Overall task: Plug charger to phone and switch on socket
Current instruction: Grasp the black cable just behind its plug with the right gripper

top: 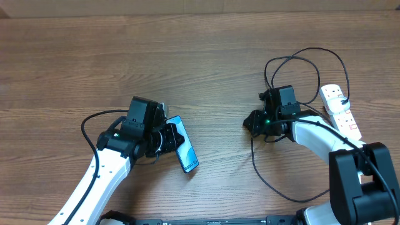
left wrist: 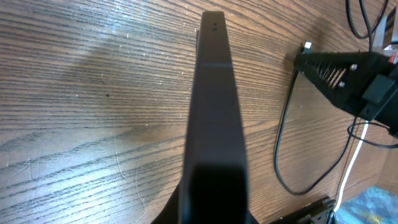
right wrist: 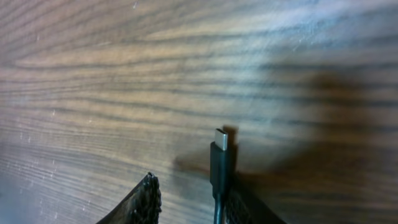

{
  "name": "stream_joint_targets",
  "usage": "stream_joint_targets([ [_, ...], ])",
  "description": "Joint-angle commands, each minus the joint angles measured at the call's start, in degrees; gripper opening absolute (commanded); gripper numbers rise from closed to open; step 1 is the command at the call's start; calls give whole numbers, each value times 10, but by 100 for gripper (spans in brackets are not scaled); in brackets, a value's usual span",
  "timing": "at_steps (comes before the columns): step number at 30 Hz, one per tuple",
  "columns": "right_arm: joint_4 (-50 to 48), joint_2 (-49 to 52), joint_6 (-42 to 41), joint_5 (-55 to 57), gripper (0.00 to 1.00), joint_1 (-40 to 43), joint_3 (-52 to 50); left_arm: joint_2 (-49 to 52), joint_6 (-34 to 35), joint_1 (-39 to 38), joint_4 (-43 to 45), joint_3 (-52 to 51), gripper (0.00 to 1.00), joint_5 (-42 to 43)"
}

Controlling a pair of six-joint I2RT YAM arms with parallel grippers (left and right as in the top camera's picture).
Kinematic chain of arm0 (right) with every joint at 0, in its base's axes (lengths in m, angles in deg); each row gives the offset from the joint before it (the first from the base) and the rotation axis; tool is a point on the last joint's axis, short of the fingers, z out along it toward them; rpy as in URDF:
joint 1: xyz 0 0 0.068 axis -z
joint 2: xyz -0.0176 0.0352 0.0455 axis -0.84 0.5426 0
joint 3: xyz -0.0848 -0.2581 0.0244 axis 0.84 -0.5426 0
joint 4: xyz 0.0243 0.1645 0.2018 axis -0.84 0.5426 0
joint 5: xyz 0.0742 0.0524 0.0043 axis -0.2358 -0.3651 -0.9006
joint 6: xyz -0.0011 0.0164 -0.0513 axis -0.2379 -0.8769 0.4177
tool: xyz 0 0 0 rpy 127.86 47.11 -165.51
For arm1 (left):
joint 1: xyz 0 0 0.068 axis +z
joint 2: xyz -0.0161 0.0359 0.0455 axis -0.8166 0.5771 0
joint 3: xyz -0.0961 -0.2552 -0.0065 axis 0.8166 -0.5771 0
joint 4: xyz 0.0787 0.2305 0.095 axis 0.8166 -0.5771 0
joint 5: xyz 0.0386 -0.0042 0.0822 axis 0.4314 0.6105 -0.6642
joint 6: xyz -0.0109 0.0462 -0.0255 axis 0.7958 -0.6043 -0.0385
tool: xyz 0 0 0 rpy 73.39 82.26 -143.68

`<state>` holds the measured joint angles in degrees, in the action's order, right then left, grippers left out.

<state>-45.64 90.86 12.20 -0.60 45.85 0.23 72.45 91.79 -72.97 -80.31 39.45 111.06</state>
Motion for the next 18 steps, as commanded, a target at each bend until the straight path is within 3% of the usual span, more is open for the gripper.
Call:
stream_joint_targets([
  [1, 2, 21, 2, 83, 35, 4, -17, -1, 4, 2, 5, 5, 5, 15],
  [7, 8, 21, 2, 85, 23, 4, -18, -1, 4, 2, 5, 5, 6, 15],
  [11, 7, 21, -2, 97, 5, 4, -18, -1, 4, 2, 5, 5, 5, 15],
  [18, 6, 21, -52, 201, 4, 4, -17, -1, 4, 2, 5, 5, 4, 15],
])
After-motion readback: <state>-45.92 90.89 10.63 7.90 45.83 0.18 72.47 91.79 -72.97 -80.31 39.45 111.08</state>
